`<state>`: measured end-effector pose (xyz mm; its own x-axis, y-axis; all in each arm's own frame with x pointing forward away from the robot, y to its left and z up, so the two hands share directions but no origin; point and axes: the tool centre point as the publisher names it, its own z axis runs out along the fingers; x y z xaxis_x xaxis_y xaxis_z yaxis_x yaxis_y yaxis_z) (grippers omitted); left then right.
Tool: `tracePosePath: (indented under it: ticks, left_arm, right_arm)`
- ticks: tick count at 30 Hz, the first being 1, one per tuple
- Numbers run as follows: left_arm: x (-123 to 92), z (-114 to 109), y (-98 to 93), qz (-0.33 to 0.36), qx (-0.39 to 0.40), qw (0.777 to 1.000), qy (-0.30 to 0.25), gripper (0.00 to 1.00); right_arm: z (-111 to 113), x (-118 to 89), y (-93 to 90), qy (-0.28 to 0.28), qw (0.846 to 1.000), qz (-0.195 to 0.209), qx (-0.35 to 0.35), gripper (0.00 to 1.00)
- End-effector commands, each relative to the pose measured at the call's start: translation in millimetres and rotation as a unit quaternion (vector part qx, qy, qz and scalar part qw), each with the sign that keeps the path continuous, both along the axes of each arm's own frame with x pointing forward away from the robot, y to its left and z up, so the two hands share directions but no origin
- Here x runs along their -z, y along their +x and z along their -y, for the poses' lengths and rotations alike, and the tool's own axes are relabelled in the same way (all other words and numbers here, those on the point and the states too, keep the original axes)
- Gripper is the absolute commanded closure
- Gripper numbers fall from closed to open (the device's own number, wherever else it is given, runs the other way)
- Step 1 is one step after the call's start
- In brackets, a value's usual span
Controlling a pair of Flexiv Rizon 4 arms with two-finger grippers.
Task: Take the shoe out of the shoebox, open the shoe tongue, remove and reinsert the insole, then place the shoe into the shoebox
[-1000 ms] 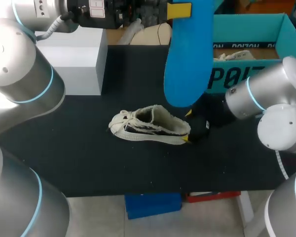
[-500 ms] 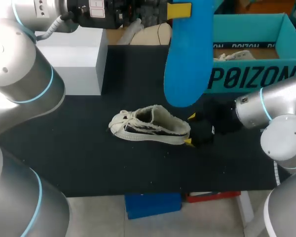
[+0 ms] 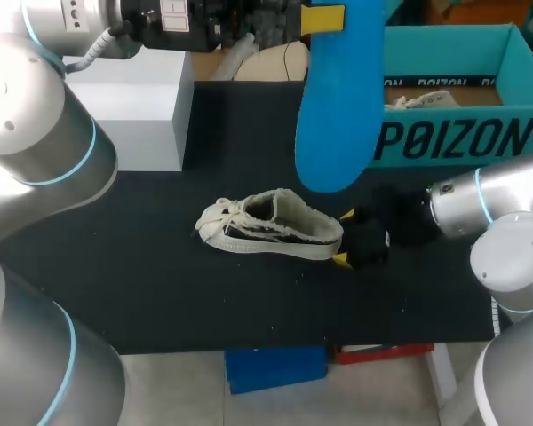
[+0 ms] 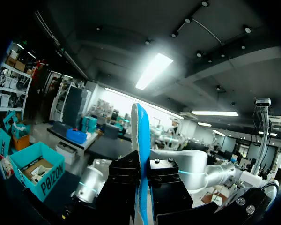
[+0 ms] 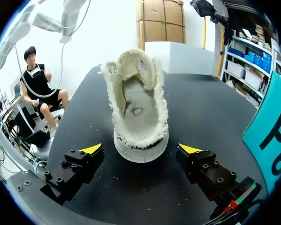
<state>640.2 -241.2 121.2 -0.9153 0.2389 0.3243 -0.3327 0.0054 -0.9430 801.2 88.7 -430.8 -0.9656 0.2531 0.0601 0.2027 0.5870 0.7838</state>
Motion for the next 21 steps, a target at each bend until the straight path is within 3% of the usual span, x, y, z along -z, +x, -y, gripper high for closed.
tracePosePath:
  ticks: [1,5,7,13,21]
  left_arm:
    - [0.1,1.8,-0.4,0.000,-0.001,1.000,0.000,1.00]
    - [0.1,1.8,-0.4,0.000,-0.001,1.000,0.000,1.00]
    - [0.1,1.8,-0.4,0.000,-0.001,1.000,0.000,1.00]
    - [0.1,1.8,-0.4,0.000,-0.001,1.000,0.000,1.00]
    - [0.1,1.8,-0.4,0.000,-0.001,1.000,0.000,1.00]
  right_arm:
    - [0.6,-1.3,1.5,-0.024,1.000,-0.004,0.000,0.00]
    - [8.4,-14.2,5.9,-0.115,0.993,-0.019,0.004,0.00]
    - [11.6,-22.0,8.8,-0.182,0.983,-0.029,0.003,0.00]
    - [15.3,-42.6,21.1,-0.298,0.953,-0.046,0.000,0.00]
    - [-2.2,-55.1,35.4,-0.398,0.916,-0.040,-0.020,0.00]
